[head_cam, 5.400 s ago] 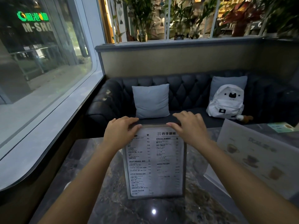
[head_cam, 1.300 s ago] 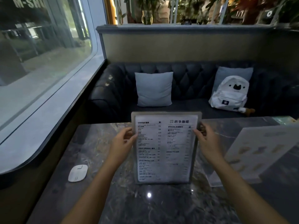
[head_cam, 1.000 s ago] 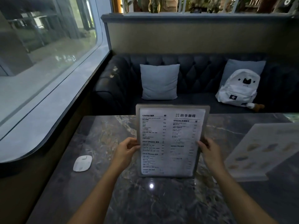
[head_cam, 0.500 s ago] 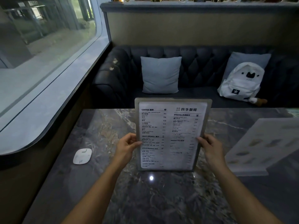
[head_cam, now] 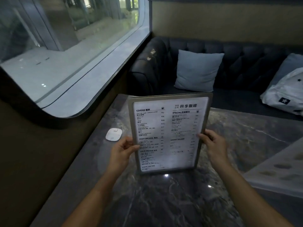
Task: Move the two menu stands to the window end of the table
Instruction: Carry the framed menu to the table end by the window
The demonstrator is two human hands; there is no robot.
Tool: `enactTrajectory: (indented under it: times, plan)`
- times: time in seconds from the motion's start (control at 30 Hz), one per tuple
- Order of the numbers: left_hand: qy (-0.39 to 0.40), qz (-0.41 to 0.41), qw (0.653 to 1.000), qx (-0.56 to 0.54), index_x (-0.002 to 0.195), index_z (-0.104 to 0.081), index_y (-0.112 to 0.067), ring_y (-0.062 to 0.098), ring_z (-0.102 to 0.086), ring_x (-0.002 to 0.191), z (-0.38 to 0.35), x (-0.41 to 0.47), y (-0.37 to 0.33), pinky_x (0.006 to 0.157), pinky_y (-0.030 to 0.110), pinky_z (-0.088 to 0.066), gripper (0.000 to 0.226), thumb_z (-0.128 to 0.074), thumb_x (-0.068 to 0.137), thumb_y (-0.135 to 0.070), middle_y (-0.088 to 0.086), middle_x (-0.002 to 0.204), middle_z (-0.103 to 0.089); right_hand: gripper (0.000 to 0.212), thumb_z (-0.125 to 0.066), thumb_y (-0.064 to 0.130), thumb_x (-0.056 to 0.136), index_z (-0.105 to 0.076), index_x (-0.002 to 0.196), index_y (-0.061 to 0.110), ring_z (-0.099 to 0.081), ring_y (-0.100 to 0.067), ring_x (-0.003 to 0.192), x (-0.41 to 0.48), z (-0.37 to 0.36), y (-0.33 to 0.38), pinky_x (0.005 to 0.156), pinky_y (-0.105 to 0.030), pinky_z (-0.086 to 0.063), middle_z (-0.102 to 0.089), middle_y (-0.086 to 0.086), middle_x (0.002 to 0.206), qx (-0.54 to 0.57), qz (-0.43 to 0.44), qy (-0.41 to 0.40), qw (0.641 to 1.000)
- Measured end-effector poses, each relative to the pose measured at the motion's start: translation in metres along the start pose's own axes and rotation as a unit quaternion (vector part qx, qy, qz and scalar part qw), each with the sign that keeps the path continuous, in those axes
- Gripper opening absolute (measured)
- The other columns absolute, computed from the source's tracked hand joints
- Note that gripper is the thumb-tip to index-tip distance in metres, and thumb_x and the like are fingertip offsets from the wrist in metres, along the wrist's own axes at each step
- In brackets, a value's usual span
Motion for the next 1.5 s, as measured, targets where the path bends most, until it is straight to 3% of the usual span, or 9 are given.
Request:
enactTrajectory:
  times: [0.2, 0.4, 0.47, 0.6, 0.8, 0.97, 1.13, 1.33, 1.5]
  plan:
    - [-0.119, 0.014, 0.992, 0.045, 0.061, -0.059, -0.024, -0.002, -0.062, 0.061, 0.059, -0.053, -0.007, 0.059, 0.008, -0.049, 0.038, -0.06, 0.075, 0.012, -0.015, 0.059, -0.067, 0.014, -0.06, 0.013, 0.083, -0.069, 0.087, 0.022, -0.066, -0.022, 0.085, -0.015, -0.062, 0.016, 0.074, -0.034, -0.054, -0.07, -0.007, 0.089, -0.013, 0.055, 0.111, 0.992]
    - [-0.229, 0.043, 0.971, 0.051, 0.073, -0.062, -0.009, 0.007, -0.064, 0.068, 0.108, -0.104, -0.01, 0.06, 0.011, -0.052, 0.018, -0.063, 0.074, 0.009, 0.005, 0.075, -0.066, 0.018, -0.059, 0.017, 0.084, -0.067, 0.076, 0.031, -0.066, -0.001, 0.068, -0.04, -0.123, 0.026, 0.054, -0.01, -0.049, -0.071, 0.014, 0.073, 0.004, 0.046, 0.201, 0.978]
    - [-0.258, 0.05, 0.963, 0.056, 0.073, -0.062, -0.01, 0.0, -0.064, 0.066, 0.12, -0.123, -0.011, 0.06, 0.01, -0.052, 0.018, -0.063, 0.075, 0.008, 0.004, 0.075, -0.067, 0.015, -0.057, 0.021, 0.085, -0.067, 0.077, 0.029, -0.065, -0.005, 0.073, -0.048, -0.139, 0.03, 0.057, -0.015, -0.051, -0.071, 0.009, 0.079, -0.028, 0.058, 0.229, 0.971]
    - [-0.324, 0.064, 0.942, 0.057, 0.068, -0.062, -0.013, 0.004, -0.064, 0.067, 0.137, -0.16, -0.011, 0.06, 0.011, -0.052, 0.022, -0.065, 0.074, 0.007, 0.003, 0.074, -0.066, 0.011, -0.058, 0.016, 0.084, -0.068, 0.085, 0.01, -0.065, -0.03, 0.083, -0.064, -0.168, 0.037, 0.076, -0.048, -0.054, -0.071, -0.014, 0.087, -0.047, 0.086, 0.265, 0.959]
    - [-0.398, 0.104, 0.909, 0.069, 0.07, -0.063, -0.019, 0.009, -0.064, 0.069, 0.147, -0.204, -0.007, 0.058, 0.015, -0.053, 0.023, -0.067, 0.073, 0.004, 0.001, 0.076, -0.067, 0.013, -0.061, 0.016, 0.083, -0.068, 0.076, 0.025, -0.066, -0.026, 0.076, -0.088, -0.199, 0.038, 0.076, -0.052, -0.055, -0.07, -0.002, 0.077, -0.041, 0.085, 0.302, 0.949]
    - [-0.416, 0.108, 0.901, 0.059, 0.074, -0.063, -0.016, 0.028, -0.063, 0.085, 0.152, -0.229, -0.008, 0.078, 0.041, -0.052, 0.021, -0.066, 0.074, 0.004, 0.008, 0.085, -0.067, 0.011, -0.06, 0.011, 0.083, -0.068, 0.088, 0.006, -0.064, -0.039, 0.086, -0.101, -0.216, 0.033, 0.081, -0.06, -0.05, -0.07, -0.021, 0.089, -0.015, 0.072, 0.332, 0.941]
    - [-0.428, 0.114, 0.894, 0.06, 0.074, -0.064, -0.021, 0.01, -0.064, 0.073, 0.149, -0.245, -0.008, 0.063, 0.019, -0.054, 0.022, -0.067, 0.074, 0.001, 0.0, 0.082, -0.068, 0.02, -0.061, 0.016, 0.083, -0.069, 0.079, 0.034, -0.069, -0.017, 0.08, -0.11, -0.221, 0.035, 0.076, -0.042, -0.058, -0.072, 0.007, 0.082, -0.01, 0.076, 0.358, 0.93]
    - [-0.432, 0.119, 0.892, 0.052, 0.075, -0.064, -0.016, 0.01, -0.062, 0.07, 0.144, -0.253, -0.009, 0.063, 0.017, -0.055, 0.018, -0.067, 0.074, 0.001, 0.001, 0.08, -0.067, 0.026, -0.06, 0.023, 0.083, -0.066, 0.081, 0.049, -0.067, -0.001, 0.078, -0.11, -0.222, 0.038, 0.067, -0.016, -0.055, -0.07, 0.029, 0.078, -0.015, 0.101, 0.383, 0.918]
    - [-0.417, 0.13, 0.895, 0.088, 0.076, -0.062, -0.016, 0.012, -0.063, 0.075, 0.137, -0.263, -0.01, 0.063, 0.021, -0.053, 0.014, -0.068, 0.075, -0.003, 0.003, 0.083, -0.067, 0.021, -0.059, 0.029, 0.083, -0.065, 0.081, 0.049, -0.066, -0.002, 0.077, -0.11, -0.22, 0.038, 0.071, -0.023, -0.056, -0.07, 0.027, 0.077, -0.033, 0.113, 0.395, 0.911]
Point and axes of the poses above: each hand's wrist, its own x-axis towards the middle knuckle, its own z-axis out of the back of the hand, y = z × x, the point moved 1 cm from there along x, towards the middle knuckle
